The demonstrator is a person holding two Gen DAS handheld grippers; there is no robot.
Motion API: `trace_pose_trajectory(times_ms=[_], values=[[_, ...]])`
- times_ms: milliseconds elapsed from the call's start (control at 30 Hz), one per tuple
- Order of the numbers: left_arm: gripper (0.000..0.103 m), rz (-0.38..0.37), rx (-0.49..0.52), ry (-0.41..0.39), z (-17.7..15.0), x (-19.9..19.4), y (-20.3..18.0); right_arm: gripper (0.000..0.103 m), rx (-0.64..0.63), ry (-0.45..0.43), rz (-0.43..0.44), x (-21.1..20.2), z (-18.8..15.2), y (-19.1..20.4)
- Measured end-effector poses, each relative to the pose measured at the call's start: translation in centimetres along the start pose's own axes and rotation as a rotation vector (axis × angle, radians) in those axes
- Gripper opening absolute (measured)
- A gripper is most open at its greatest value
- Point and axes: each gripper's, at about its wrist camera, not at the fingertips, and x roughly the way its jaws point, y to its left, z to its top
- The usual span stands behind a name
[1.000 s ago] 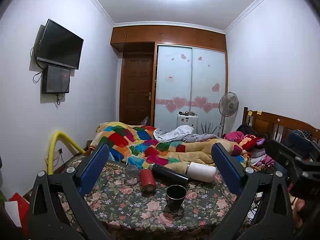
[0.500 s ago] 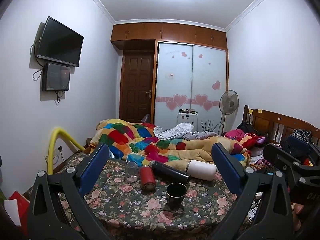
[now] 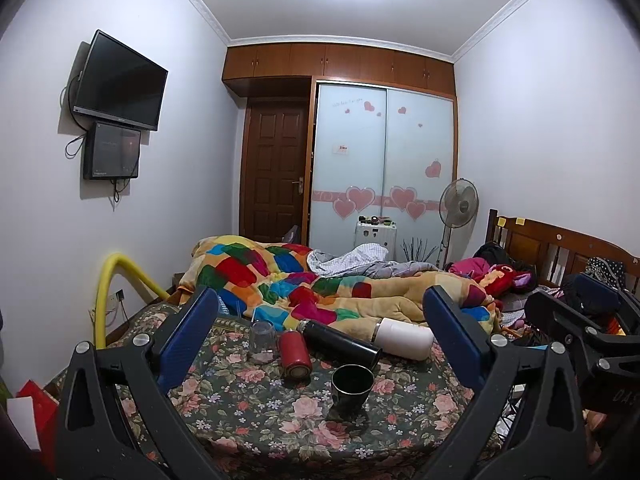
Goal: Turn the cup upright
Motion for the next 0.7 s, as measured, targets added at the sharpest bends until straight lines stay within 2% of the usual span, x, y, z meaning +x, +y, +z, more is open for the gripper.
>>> trace_pose_trajectory(times_ms=[700], values=[[0.103, -0.006, 0.000, 0.003, -0.49, 0.33, -0.20, 0.103, 0.011, 0.003, -0.003, -0.06, -0.15, -0.06]])
